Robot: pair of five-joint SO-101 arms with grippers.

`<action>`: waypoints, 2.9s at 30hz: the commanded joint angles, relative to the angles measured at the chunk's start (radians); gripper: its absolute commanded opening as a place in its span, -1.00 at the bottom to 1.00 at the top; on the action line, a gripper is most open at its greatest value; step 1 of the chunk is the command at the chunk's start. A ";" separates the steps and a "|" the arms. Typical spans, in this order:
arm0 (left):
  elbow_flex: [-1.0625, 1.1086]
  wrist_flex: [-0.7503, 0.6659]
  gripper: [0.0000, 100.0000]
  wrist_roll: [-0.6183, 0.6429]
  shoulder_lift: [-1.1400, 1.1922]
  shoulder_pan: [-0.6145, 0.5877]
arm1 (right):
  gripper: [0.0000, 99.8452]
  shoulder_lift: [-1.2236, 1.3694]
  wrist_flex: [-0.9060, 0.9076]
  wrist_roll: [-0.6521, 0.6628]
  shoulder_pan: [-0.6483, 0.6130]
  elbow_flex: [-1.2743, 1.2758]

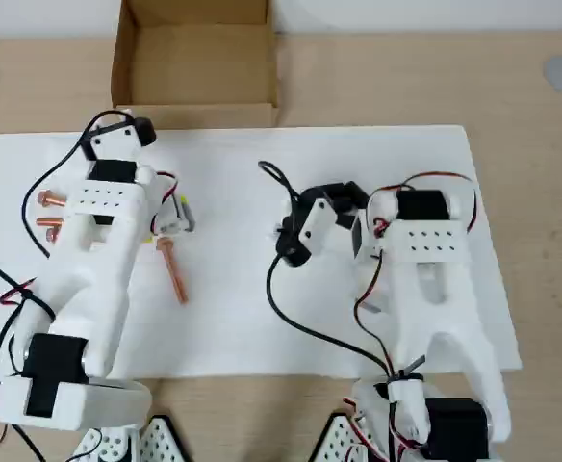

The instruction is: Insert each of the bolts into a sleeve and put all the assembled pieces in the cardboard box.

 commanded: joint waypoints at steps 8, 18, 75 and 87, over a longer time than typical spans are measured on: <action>0.035 -0.014 -0.56 0.035 -0.005 -0.012 | -0.52 -0.002 -0.035 0.017 -0.028 -0.019; 0.034 -0.009 -0.56 0.034 -0.005 -0.066 | -0.52 0.002 -0.084 0.054 -0.090 -0.039; 0.049 -0.005 -0.56 0.029 -0.012 -0.068 | -0.52 0.211 -0.315 -0.410 0.070 -0.033; 0.049 -0.005 -0.56 0.029 -0.012 -0.068 | -0.52 0.219 -0.440 -0.397 0.067 0.074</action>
